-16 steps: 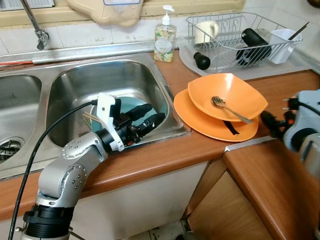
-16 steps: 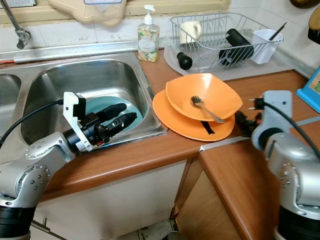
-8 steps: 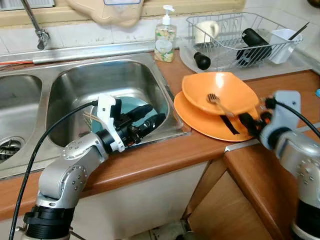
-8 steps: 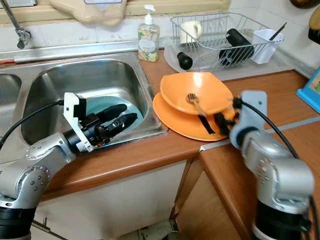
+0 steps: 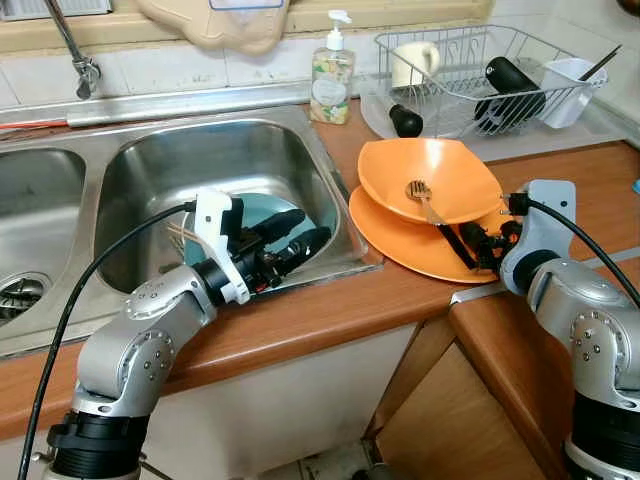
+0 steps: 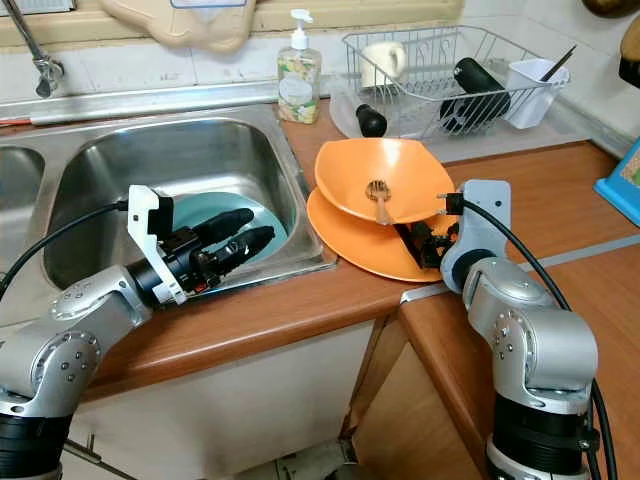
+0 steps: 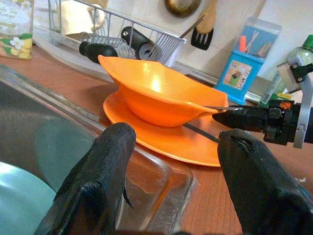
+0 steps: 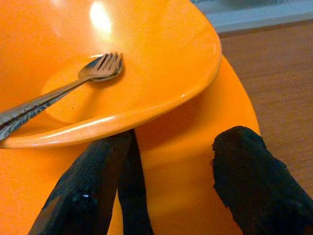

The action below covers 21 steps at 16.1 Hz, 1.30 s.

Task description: Kitchen organization

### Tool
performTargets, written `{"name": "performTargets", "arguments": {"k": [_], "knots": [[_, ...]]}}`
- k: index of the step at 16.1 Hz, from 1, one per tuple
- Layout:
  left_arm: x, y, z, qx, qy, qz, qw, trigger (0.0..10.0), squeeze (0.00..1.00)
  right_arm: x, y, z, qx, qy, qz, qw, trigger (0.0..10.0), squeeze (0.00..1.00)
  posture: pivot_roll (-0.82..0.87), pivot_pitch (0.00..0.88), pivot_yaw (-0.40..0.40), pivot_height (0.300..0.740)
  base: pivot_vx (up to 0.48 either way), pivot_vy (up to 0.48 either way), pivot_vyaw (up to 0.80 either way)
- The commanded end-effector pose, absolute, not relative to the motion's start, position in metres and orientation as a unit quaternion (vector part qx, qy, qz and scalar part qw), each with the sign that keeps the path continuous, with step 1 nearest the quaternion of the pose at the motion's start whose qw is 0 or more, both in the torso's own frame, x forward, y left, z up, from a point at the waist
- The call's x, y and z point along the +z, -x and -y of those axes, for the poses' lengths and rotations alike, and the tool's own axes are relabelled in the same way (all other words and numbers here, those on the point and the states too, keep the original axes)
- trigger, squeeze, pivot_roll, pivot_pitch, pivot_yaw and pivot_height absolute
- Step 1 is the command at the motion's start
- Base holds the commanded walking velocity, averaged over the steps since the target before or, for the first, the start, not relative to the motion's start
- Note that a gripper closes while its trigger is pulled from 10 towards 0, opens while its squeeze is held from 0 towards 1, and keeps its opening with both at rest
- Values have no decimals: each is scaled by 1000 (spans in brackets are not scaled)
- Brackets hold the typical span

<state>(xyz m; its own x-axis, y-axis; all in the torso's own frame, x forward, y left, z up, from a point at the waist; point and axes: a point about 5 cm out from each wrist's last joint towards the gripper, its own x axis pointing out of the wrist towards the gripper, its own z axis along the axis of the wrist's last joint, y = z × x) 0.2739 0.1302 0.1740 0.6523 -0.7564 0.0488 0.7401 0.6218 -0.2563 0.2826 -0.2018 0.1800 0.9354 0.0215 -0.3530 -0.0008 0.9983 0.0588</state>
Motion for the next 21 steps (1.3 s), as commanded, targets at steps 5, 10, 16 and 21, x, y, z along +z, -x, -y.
{"name": "performTargets", "arguments": {"k": [5, 10, 16, 21], "knots": [[177, -270, -126, -422, 127, -31, 897, 10000, 0, 187, -273, 226, -21, -19, -112, 993, 10000, 1000, -176, 0, 5, 740, 0, 0, 0], [172, -268, -122, -427, 133, -42, 893, 10000, 0, 174, -254, 233, 2, 2, -101, 995, 10000, 1000, -193, 0, 20, 740, 0, 0, 0], [154, -256, -122, -436, 72, -74, 894, 10000, 0, 167, -240, 242, 9, 38, -105, 994, 10000, 1000, -202, 0, 27, 740, 0, 0, 0], [142, -246, -114, -456, -7, -66, 888, 10000, 0, 173, -258, 215, 61, 32, -78, 995, 10000, 1000, -190, 0, 20, 740, 0, 0, 0]]}}
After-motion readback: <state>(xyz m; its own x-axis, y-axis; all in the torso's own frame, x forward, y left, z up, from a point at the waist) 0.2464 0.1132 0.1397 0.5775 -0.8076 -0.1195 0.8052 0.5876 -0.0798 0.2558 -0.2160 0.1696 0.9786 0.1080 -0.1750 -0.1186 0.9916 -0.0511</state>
